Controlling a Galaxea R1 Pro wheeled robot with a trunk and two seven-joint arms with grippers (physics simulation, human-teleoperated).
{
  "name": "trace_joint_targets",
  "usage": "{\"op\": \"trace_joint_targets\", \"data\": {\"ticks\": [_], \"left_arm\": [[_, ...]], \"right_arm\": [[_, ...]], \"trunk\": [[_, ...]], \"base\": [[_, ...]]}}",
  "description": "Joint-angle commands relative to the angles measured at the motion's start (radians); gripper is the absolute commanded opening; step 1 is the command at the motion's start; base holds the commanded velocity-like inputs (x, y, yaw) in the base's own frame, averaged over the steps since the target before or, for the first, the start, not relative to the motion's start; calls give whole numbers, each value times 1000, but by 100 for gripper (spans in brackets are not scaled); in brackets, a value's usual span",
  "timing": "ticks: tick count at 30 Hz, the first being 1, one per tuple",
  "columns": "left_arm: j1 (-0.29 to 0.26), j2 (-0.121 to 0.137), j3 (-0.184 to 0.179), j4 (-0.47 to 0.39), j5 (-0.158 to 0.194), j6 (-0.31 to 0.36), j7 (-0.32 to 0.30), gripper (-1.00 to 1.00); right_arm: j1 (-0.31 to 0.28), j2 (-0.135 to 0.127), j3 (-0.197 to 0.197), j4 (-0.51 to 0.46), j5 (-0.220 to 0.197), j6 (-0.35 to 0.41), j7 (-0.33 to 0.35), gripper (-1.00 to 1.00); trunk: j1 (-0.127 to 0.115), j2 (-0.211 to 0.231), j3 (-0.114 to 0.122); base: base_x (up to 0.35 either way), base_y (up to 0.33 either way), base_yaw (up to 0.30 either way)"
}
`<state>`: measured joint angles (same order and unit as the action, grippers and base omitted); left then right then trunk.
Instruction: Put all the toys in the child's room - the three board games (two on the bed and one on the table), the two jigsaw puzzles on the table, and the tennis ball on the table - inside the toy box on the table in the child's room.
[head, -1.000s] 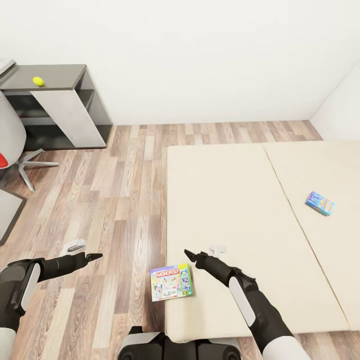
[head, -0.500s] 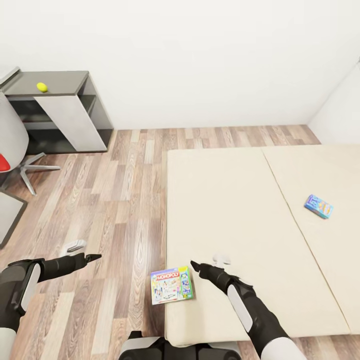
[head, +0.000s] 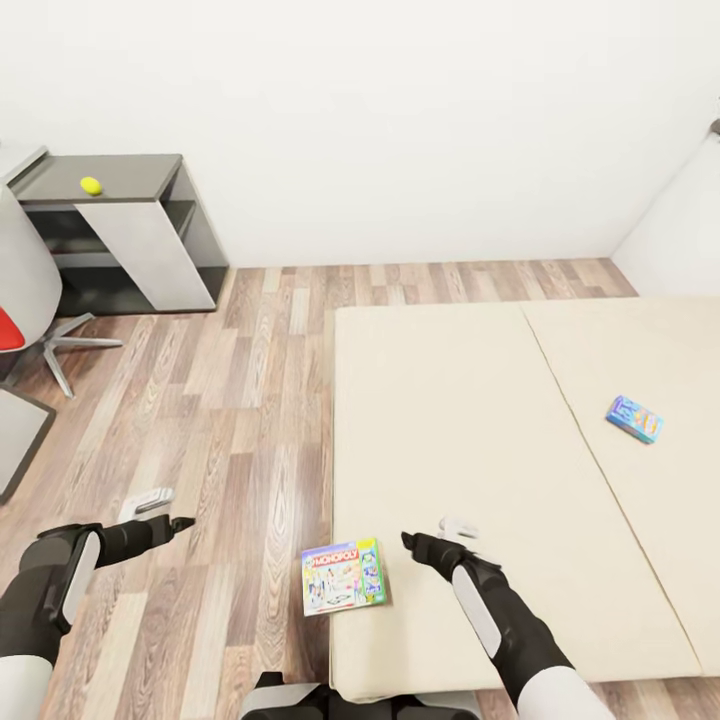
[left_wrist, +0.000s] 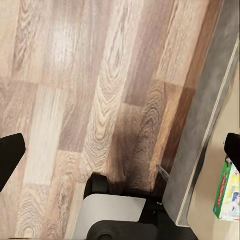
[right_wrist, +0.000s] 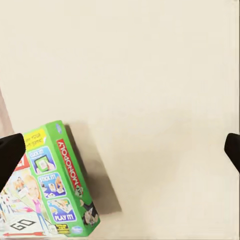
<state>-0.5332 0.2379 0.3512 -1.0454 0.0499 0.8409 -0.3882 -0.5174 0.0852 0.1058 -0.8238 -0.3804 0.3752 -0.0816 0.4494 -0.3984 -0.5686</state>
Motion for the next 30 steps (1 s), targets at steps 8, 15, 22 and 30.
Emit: {"op": "trace_joint_targets", "data": {"ticks": [8, 15, 22, 30], "left_arm": [[0, 18, 12, 41, 7, -6, 21, 100], [2, 33, 6, 52, 4, -7, 26, 100], [2, 32, 5, 53, 6, -5, 25, 100], [2, 33, 5, 53, 7, -5, 22, 100]], "right_arm": [[-4, -8, 3, 13, -6, 32, -42, 100], [-7, -10, 3, 14, -6, 41, -80, 100], [-7, -4, 2, 14, -5, 43, -104, 100], [-7, -6, 3, 2, -6, 45, -107, 100]], "trunk": [[1, -2, 12], [1, -2, 23], [1, -2, 35], [1, -2, 48]], "base": [[0, 0, 0], [0, 0, 0], [0, 0, 0], [0, 0, 0]]}}
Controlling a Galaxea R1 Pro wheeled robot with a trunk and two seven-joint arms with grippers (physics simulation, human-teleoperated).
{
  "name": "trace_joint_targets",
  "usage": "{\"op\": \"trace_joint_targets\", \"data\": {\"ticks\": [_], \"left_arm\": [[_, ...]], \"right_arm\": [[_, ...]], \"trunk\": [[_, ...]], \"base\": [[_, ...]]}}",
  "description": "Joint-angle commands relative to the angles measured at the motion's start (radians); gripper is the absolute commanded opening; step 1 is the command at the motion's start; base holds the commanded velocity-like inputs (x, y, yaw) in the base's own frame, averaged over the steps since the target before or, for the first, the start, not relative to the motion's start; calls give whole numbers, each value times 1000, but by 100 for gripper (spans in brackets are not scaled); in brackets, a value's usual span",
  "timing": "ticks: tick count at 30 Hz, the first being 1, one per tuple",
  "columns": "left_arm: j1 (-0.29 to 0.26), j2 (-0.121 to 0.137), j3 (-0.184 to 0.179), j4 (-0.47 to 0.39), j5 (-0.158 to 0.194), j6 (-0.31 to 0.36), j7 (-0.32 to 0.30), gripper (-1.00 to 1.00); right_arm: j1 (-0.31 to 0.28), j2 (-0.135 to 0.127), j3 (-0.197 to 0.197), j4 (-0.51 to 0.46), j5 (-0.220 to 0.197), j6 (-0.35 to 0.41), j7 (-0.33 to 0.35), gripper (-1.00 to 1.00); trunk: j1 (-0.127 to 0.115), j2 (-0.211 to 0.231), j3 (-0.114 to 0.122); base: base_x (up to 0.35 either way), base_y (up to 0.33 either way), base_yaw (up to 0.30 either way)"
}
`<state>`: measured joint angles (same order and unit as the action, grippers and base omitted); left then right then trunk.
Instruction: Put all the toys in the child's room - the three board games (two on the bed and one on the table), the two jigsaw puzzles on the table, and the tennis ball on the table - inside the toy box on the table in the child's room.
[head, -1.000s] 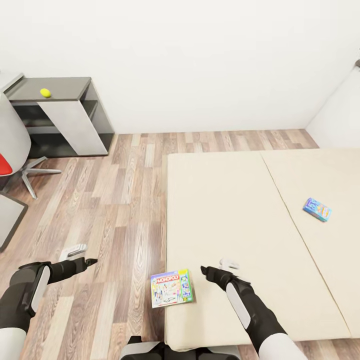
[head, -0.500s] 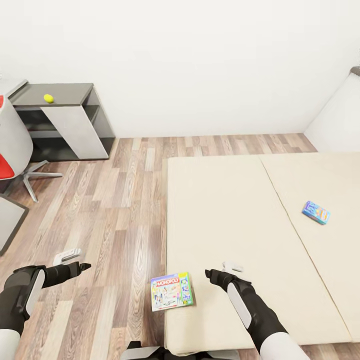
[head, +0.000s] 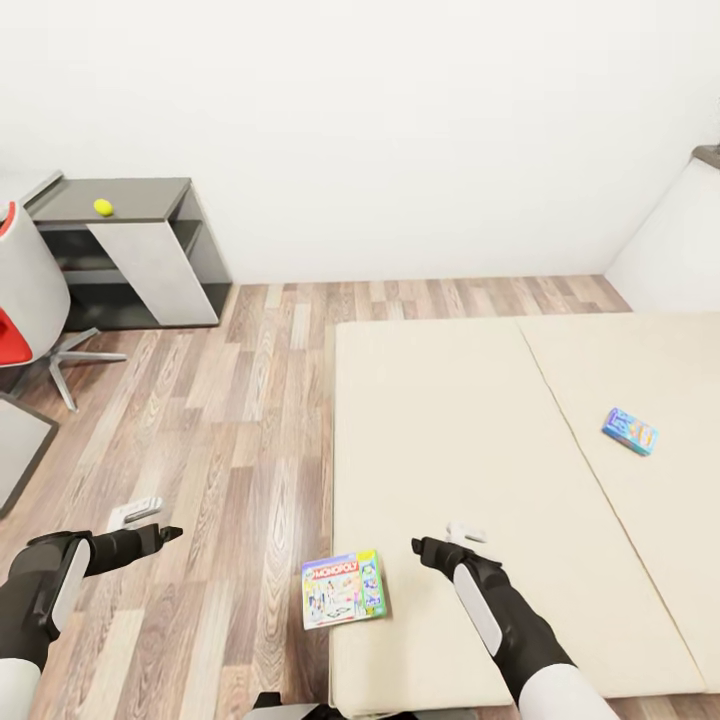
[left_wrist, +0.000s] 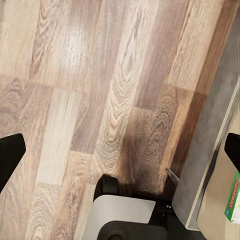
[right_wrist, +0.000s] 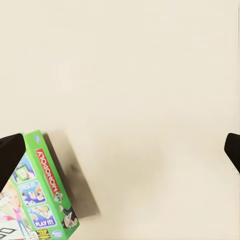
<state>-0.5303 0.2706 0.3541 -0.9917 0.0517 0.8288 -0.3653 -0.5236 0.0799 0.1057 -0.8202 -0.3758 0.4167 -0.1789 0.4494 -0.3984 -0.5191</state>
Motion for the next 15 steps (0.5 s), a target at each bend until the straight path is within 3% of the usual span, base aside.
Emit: {"op": "trace_joint_targets", "data": {"ticks": [1, 15], "left_arm": [[-1, 0, 2, -1, 5, 7, 0, 100], [-1, 5, 9, -5, 10, 10, -8, 100]], "right_arm": [[0, -2, 3, -4, -11, 3, -9, 100], [0, 2, 4, -75, -12, 69, -9, 100]], "trunk": [[1, -2, 0], [1, -2, 23]], "base": [[0, 0, 0], [0, 0, 0]]}}
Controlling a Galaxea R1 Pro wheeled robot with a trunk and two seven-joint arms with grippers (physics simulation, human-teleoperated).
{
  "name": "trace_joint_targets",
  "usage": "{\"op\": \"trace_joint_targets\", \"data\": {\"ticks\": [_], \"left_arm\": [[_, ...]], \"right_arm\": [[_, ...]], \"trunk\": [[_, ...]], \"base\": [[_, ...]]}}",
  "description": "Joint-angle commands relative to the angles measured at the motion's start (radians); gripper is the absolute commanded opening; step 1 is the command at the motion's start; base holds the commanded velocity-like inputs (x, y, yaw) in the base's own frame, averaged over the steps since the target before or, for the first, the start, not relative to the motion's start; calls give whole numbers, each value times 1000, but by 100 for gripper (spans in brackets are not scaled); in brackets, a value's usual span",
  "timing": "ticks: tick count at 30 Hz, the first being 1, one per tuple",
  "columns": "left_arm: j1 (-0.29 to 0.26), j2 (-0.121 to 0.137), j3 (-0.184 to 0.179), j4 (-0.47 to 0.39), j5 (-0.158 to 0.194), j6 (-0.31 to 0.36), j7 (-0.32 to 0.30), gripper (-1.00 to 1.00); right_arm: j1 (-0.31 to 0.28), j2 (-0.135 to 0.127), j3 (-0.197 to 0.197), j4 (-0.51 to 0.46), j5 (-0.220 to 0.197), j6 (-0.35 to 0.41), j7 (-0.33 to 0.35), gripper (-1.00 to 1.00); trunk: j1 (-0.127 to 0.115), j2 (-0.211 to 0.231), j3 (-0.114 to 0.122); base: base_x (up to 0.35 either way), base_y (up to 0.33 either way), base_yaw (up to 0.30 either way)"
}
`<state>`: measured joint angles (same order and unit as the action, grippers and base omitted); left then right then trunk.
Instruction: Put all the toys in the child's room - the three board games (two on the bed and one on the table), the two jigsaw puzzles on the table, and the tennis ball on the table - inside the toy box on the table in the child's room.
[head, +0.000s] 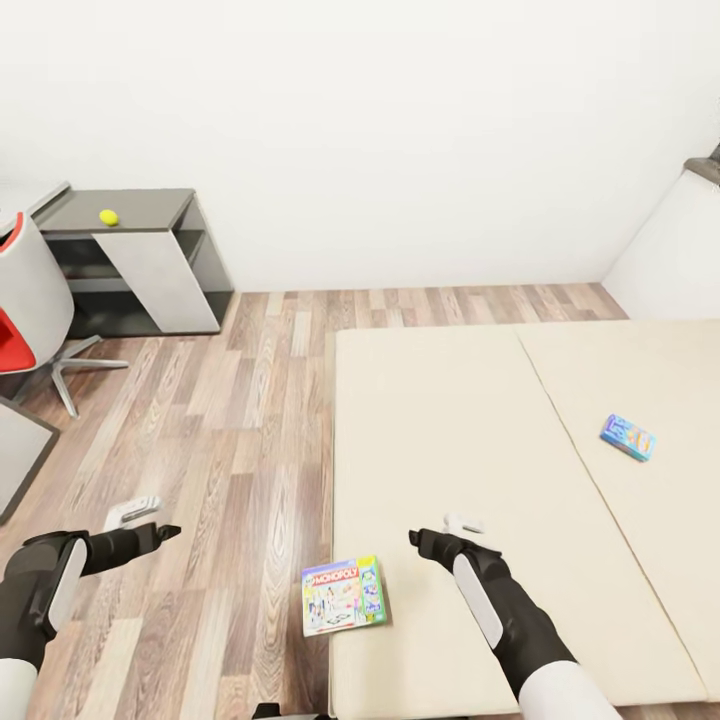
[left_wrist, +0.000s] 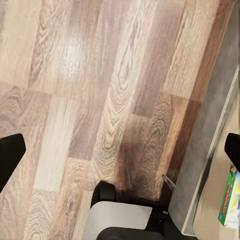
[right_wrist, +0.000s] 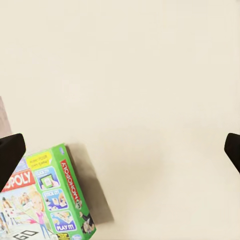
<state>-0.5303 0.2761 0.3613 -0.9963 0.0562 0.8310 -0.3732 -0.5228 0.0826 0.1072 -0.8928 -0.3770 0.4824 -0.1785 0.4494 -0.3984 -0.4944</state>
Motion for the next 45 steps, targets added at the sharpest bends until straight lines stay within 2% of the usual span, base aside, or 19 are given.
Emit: {"op": "trace_joint_targets", "data": {"ticks": [1, 7, 12, 16, 17, 19, 20, 21, 23, 25, 27, 29, 33, 39, 43, 45], "left_arm": [[-1, 0, 3, -2, 6, 8, -2, 100], [-1, 2, 7, -12, 9, 15, -22, 100], [-1, 9, 10, -15, 10, 47, -123, 100], [-1, 43, 10, -20, 10, 76, -313, 100], [-1, 46, 10, -20, 9, 80, -340, 100], [-1, 60, 11, -20, 8, 95, -447, 100], [-1, 65, 11, -20, 8, 98, -475, 100], [-1, 75, 11, -21, 8, 103, -532, 100], [-1, 85, 11, -21, 8, 106, -588, 100], [0, 105, 11, -20, 7, 109, -694, 100], [1, 118, 15, -20, 6, 110, -758, 100], [2, 124, 23, -19, 6, 110, -790, 100], [3, 133, 67, -19, 5, 111, -835, 100], [5, 137, 149, -19, 5, 111, -850, 100], [5, 138, 167, -19, 6, 111, -862, 100], [6, 138, 170, -19, 6, 111, -869, 100]], "right_arm": [[0, 0, 2, -5, -11, 7, -9, 100], [0, -3, -3, -21, -14, 48, -9, 100], [3, -5, -7, -67, -21, 103, -9, 100], [12, -5, -6, -154, -24, 162, -8, 100], [13, -5, -6, -168, -25, 167, -7, 100], [20, -6, -5, -219, -26, 185, -6, 100], [21, -6, -5, -231, -26, 188, -6, 100], [24, -6, -5, -251, -26, 195, -5, 100], [25, -5, -4, -266, -26, 202, -4, 100], [25, -5, -4, -289, -28, 213, -1, 100], [26, -6, -4, -301, -32, 217, 2, 100], [26, -7, -4, -305, -38, 219, 7, 100], [25, -10, -5, -311, -55, 221, 59, 100], [25, -12, -8, -302, -65, 212, 210, 100], [25, -12, -21, -298, -66, 208, 285, 100], [25, -13, -28, -297, -66, 207, 301, 100]], "trunk": [[1, -2, 0], [1, -2, 10], [1, -2, 18], [1, -2, 25], [1, -2, 27], [1, -2, 30], [1, -2, 31], [1, -2, 33], [1, -2, 36], [1, -2, 40], [1, -2, 43], [1, -2, 46], [1, -2, 53], [1, -2, 63], [1, -2, 69], [1, -2, 73]], "base": [[0, 0, 0], [0, 0, 0], [0, 0, 0], [0, 0, 0], [0, 0, 0], [0, 0, 0], [0, 0, 0], [0, 0, 0], [0, 0, 0], [0, 0, 0], [0, 0, 0], [0, 0, 0], [0, 0, 0], [0, 0, 0], [0, 0, 0], [0, 0, 0]]}}
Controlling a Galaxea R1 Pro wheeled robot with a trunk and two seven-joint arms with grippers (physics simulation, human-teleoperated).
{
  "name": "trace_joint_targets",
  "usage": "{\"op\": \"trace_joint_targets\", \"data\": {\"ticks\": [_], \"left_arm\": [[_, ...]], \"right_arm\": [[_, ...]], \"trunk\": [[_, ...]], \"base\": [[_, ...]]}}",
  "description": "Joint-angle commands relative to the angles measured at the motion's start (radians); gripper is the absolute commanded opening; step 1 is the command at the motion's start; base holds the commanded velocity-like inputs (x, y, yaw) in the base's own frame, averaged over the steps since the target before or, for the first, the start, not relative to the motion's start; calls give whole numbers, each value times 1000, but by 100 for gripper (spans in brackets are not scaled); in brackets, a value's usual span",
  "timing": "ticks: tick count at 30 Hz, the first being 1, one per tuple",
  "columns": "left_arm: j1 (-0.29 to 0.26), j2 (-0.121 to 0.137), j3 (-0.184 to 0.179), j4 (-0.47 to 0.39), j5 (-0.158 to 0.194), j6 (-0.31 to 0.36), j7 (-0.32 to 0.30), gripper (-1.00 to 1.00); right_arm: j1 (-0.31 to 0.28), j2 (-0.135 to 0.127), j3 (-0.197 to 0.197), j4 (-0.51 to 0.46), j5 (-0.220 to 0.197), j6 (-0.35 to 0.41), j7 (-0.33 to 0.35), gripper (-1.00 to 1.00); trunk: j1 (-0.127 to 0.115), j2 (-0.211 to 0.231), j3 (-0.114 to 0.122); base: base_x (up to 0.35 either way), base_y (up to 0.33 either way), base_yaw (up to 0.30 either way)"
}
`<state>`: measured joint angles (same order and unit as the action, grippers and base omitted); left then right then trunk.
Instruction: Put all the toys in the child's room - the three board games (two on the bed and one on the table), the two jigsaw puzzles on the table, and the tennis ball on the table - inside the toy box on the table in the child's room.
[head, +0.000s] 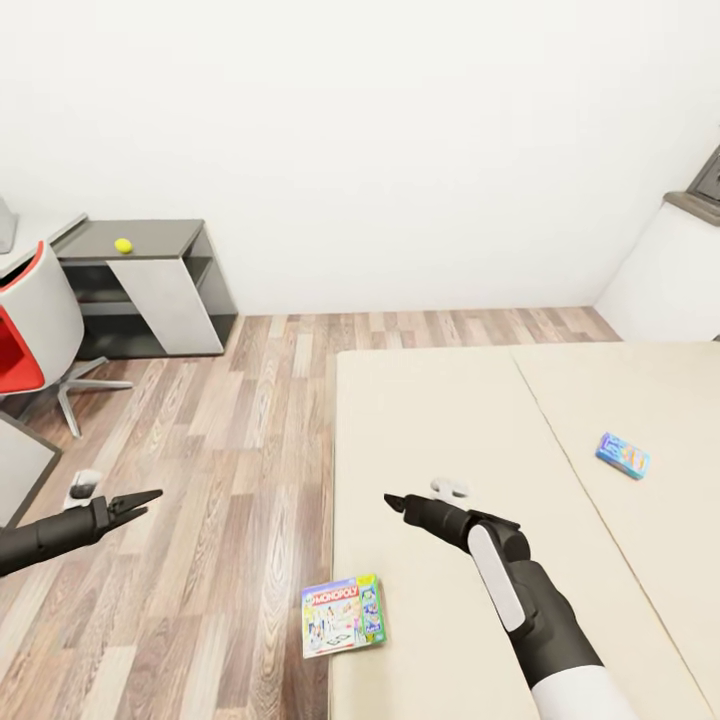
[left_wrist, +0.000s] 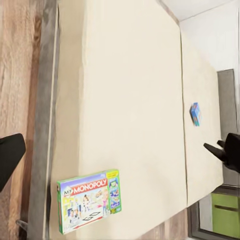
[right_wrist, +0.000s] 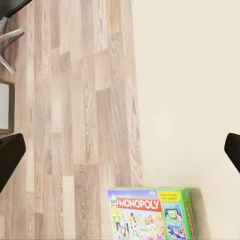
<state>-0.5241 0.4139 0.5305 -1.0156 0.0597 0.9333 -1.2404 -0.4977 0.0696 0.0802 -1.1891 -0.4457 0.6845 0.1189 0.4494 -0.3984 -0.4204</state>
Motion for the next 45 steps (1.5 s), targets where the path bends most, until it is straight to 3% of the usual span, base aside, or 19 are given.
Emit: {"op": "trace_joint_targets", "data": {"ticks": [1, 20, 26, 30, 45], "left_arm": [[-1, 0, 1, 0, 2, 9, -6, 100], [-1, 0, 4, 0, -5, 9, -36, 100], [-1, -1, 4, 0, -6, 9, -35, 100], [-1, 0, 4, 0, -6, 8, -35, 100], [-1, 0, 5, 0, -6, 7, -34, 100]], "right_arm": [[-1, 0, -5, -1, 3, 4, 11, 100], [-1, -1, -25, 4, 2, 2, 87, 100], [-1, -1, -48, 64, 3, -3, 176, 100], [-1, -1, -72, 93, 5, -46, 229, 100], [-1, 1, -79, 101, 16, -72, 255, 100]], "trunk": [[1, -2, 0], [1, -2, 31], [1, -2, 41], [1, -2, 48], [1, -2, 73]], "base": [[0, 0, 0], [0, 0, 0], [0, 0, 0], [0, 0, 0], [0, 0, 0]]}}
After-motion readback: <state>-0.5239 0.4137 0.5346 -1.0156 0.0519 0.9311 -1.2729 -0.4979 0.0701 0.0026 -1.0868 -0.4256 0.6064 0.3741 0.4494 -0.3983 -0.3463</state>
